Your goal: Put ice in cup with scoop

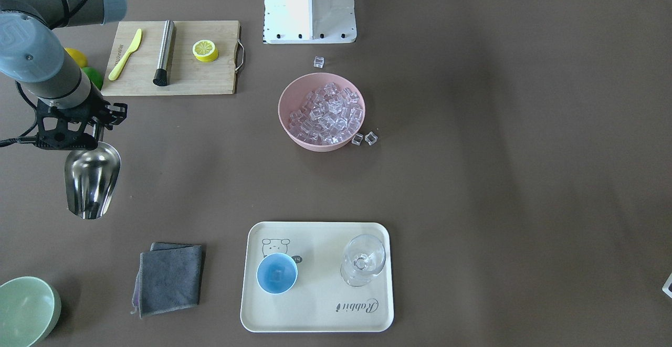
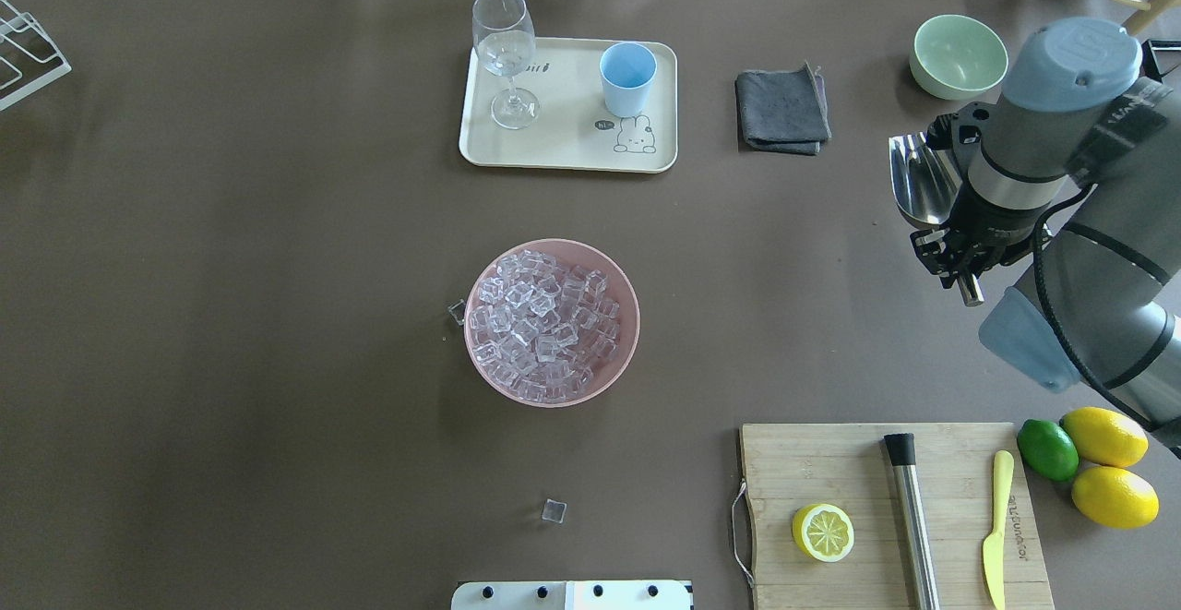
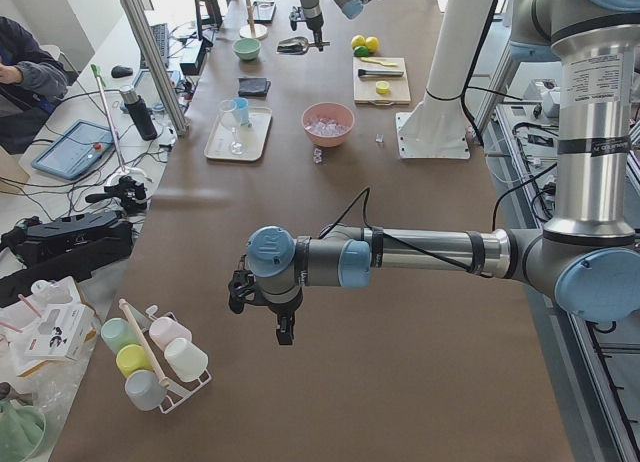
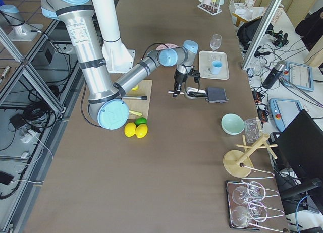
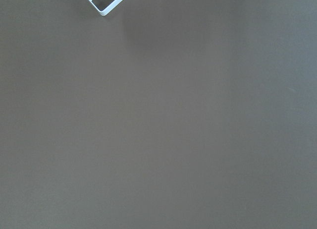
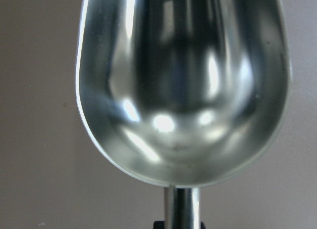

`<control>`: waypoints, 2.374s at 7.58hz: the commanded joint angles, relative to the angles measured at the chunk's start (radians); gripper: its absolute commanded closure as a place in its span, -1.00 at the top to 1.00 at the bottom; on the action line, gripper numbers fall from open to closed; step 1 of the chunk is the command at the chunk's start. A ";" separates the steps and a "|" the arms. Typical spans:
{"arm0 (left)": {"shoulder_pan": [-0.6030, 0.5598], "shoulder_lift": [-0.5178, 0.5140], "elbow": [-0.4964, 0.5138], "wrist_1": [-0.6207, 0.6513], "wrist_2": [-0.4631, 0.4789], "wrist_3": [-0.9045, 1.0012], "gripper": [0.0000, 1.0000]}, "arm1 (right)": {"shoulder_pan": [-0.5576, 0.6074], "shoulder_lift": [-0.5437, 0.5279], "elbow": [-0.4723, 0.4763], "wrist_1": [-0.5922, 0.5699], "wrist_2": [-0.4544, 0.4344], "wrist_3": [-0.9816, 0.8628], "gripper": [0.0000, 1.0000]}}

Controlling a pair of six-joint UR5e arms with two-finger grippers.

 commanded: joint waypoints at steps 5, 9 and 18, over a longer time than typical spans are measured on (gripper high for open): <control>0.002 0.000 0.007 0.000 0.002 0.000 0.96 | -0.074 -0.069 -0.154 0.287 -0.006 0.146 -1.00; 0.003 0.006 0.007 0.000 0.002 0.000 0.96 | -0.062 -0.069 -0.141 0.287 -0.008 0.135 1.00; 0.005 0.006 0.007 0.000 0.003 0.000 0.96 | 0.717 -0.221 -0.098 -0.017 0.252 -0.898 1.00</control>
